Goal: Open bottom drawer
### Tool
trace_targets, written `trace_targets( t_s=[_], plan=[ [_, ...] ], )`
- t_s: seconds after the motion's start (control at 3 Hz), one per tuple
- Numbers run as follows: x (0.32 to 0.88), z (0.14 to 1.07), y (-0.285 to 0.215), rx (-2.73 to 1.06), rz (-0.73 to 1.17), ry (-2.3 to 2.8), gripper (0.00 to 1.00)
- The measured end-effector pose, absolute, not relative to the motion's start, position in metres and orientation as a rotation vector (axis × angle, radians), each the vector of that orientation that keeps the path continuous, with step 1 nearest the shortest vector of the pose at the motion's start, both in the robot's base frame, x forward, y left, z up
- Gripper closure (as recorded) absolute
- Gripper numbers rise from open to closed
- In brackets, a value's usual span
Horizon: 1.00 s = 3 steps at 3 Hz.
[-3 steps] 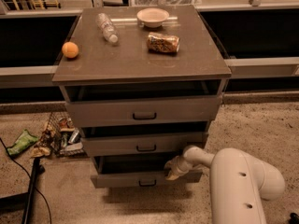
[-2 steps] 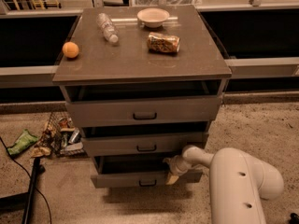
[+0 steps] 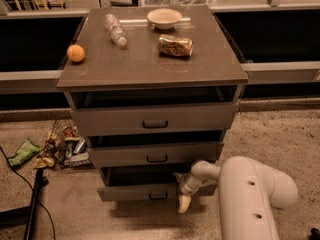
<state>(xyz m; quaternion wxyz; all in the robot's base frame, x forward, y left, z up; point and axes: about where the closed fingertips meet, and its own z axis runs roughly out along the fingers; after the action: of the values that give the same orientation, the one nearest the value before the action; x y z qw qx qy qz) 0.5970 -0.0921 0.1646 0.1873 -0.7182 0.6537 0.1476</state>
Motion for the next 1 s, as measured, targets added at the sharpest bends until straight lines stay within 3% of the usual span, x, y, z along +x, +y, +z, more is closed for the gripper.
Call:
trace_targets(
  t_s=[0.33, 1.0],
  plan=[
    [0.56, 0.154, -0.084, -2.055, 0.516, 1.897, 0.0],
    [0.537, 0.167, -0.087, -2.078, 0.531, 1.952, 0.42]
  ],
)
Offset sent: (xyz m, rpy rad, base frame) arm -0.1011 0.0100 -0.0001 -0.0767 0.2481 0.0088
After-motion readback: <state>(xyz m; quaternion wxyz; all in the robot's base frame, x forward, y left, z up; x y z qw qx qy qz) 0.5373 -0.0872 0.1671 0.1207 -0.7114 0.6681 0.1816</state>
